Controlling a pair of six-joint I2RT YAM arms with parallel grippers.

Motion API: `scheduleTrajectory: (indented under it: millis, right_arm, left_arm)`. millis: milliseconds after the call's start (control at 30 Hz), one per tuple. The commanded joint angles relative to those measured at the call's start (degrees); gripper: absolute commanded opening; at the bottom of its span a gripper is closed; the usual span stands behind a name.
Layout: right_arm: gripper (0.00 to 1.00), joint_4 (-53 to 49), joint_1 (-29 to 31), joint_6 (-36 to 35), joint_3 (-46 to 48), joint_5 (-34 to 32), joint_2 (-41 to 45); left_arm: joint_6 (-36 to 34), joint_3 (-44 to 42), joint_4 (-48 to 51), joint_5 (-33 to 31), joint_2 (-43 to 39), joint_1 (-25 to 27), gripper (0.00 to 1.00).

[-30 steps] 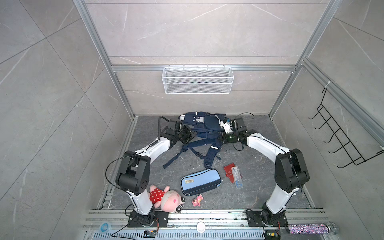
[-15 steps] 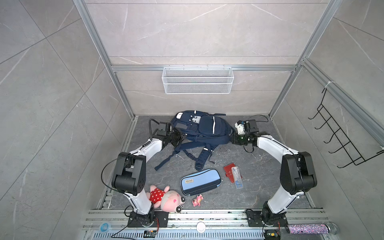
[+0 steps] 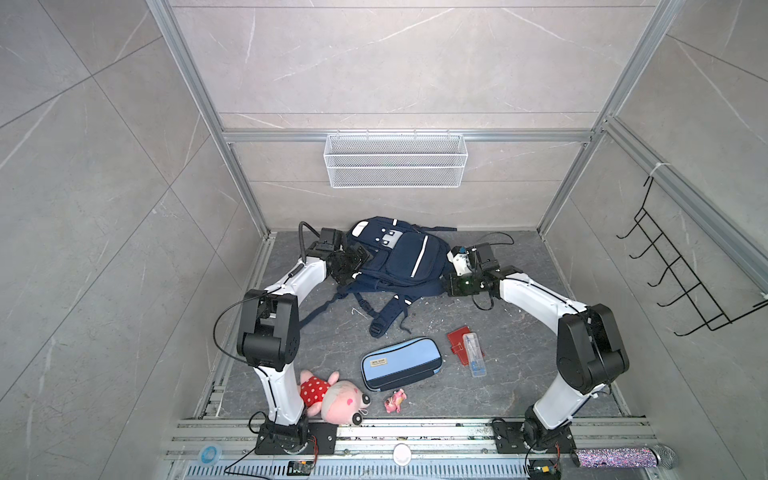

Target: Pack the student bag

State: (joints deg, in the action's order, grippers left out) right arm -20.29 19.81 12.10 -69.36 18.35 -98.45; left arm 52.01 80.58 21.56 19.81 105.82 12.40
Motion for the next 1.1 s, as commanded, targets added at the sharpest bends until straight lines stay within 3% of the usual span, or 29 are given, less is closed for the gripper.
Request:
scheduleTrajectory:
  millis: [0,267,500,567,700,767,833,867,1000,1067]
  right_arm:
    - [0.00,0.1,2.4,-1.6,-1.6,-0.4,0.5]
    - [0.00,-0.7,7.9,-1.2,-1.9,1.1,-0.4]
    - [0.00,-0.6,10.3,-0.2,-1.4,2.5,-0.5]
    - [0.00,-1.1,10.4,-0.2,-1.1,2.5,-0.3]
    - [0.00,-2.0,10.4,0.4,0.6,2.7,1.3]
    - [0.00,-2.1,10.4,0.9,2.2,2.7,2.6]
    - [0.00,-2.2,10.4,1.5,3.8,2.3,3.7]
    - [0.00,-2.2,10.4,1.9,4.7,1.8,4.2]
    - [0.00,-2.9,10.4,4.5,6.5,-0.5,4.1]
    - [0.00,-1.7,10.4,5.7,7.2,-0.2,3.9]
  left_arm:
    - [-6.4,-3.2,8.5,-1.6,-9.0,1.4,0.97]
    - [-0.3,-11.3,5.4,4.8,-10.1,11.3,0.99]
    - [8.5,-14.1,-11.7,9.2,-2.2,11.9,0.96]
    - [10.4,-13.5,-15.4,10.0,-0.2,12.1,0.88]
    - [13.1,-13.1,-19.2,11.5,2.3,12.4,0.56]
    - [13.5,-13.9,-20.2,12.0,2.6,12.4,0.49]
    - [13.7,-14.8,-20.5,12.3,2.3,12.3,0.48]
    - [13.7,-15.2,-20.6,12.6,2.2,12.3,0.50]
    - [13.5,-16.1,-21.5,12.7,0.9,12.0,0.88]
    - [13.0,-15.7,-21.0,12.4,0.7,11.9,0.97]
